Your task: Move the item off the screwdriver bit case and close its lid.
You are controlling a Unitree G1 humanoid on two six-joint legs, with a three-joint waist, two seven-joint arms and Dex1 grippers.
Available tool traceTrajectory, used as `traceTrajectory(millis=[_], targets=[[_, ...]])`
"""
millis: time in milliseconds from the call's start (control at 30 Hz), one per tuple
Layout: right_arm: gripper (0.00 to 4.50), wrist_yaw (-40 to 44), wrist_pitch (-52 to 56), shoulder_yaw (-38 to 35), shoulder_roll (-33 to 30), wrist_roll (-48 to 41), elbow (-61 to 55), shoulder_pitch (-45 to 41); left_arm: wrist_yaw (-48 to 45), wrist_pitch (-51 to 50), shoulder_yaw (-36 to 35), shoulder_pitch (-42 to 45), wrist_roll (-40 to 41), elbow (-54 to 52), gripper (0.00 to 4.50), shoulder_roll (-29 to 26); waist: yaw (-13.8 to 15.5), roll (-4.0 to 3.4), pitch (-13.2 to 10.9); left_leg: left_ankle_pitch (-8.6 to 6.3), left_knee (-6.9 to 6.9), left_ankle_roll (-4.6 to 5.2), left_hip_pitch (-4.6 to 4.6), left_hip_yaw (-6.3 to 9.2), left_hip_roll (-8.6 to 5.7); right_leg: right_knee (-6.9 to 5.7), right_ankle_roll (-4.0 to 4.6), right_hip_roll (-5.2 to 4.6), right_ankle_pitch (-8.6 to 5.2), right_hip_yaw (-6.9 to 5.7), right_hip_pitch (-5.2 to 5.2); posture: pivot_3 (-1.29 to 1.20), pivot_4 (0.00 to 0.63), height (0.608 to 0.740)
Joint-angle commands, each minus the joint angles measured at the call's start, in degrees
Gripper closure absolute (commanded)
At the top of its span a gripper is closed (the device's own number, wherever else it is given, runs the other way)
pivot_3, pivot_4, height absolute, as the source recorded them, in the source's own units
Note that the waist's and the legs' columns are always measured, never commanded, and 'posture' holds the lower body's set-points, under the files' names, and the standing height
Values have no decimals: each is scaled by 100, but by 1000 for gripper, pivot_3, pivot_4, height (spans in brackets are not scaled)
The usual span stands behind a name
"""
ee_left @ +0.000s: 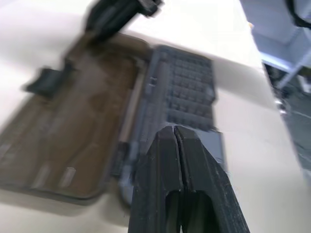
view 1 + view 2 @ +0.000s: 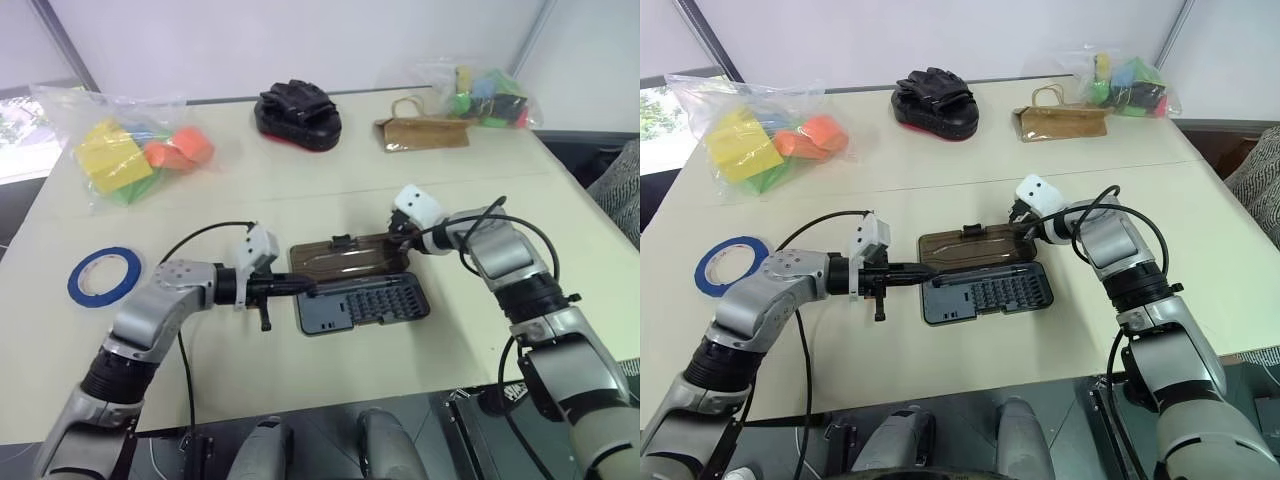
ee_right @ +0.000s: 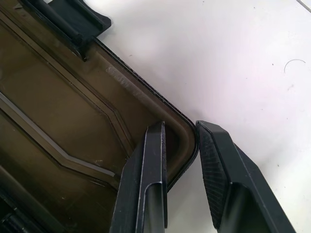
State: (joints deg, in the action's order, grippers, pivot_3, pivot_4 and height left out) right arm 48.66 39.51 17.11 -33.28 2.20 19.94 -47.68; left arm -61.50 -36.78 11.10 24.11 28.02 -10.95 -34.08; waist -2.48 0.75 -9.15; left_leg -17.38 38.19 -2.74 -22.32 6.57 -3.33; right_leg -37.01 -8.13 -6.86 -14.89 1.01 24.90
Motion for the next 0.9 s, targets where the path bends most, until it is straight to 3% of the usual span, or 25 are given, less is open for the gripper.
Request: traceTrajectory(millis=[33,467,767,900], targets=[[3511,3,-52,-50,41,21,-173,-3,-278,103,243,59,-114,3,4473,-102,0,0,0,0,0,0,0,0,0,0,0,0,0,0,0,0,150,740],[3511,20,72,-26,11,29,-399,20,-265,820,821,78,-1053,814,4473,94,6,-2,1,0,1,0,0,0,-1,0,0,1,0,-1,-1,0,150,740],[3511,225,221,-13,-90,41,-633,-8,-231,981,855,27,-1147,1054,4473,185,8,-6,4,0,2,0,1,0,-1,0,0,1,0,-1,-1,0,150,740],[4479,225,165,-9,-101,75,-494,5,-200,989,854,2,-1152,1009,4500,210,4,-4,6,0,2,0,2,0,-1,-1,0,1,0,-1,-2,0,150,740]])
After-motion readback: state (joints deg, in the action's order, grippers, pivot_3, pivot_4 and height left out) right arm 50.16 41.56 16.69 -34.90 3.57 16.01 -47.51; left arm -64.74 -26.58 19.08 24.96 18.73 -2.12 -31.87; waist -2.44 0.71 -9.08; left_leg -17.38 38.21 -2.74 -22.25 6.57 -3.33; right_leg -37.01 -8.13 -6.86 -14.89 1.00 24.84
